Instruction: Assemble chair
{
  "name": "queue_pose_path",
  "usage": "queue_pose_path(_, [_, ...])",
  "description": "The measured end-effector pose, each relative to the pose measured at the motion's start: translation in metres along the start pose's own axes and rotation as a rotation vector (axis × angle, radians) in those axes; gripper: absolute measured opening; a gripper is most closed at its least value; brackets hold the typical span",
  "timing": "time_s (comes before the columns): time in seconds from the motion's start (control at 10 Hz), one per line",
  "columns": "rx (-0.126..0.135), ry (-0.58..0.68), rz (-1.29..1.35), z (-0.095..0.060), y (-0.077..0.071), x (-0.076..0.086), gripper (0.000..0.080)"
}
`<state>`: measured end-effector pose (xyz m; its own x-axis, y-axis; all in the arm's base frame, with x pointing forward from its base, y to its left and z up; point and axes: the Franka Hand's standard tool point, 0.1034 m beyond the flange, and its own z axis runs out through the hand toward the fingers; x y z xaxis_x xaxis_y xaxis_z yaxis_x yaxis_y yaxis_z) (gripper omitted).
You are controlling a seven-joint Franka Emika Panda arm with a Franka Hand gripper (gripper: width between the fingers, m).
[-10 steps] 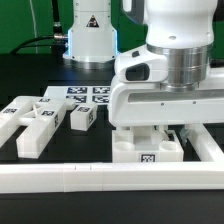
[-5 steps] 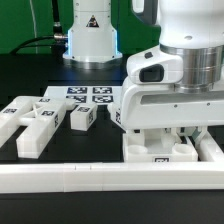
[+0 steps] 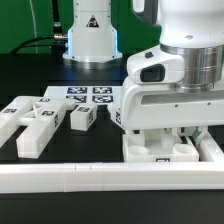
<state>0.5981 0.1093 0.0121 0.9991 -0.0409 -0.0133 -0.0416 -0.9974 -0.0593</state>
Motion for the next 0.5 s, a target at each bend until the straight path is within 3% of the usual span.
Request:
queue_pose_path(0.1, [-0.003,0.006,-0.005,-0.006,0.005,0.001,0.0116])
queue_pose_path(0.4, [-0.004,0.028,-0.051,-0.034,0.01,-0.004,0.0565])
queue_pose_path(0.5, [-0.004,0.035,-0.063,-0.043,0.011,-0.006,0.0565])
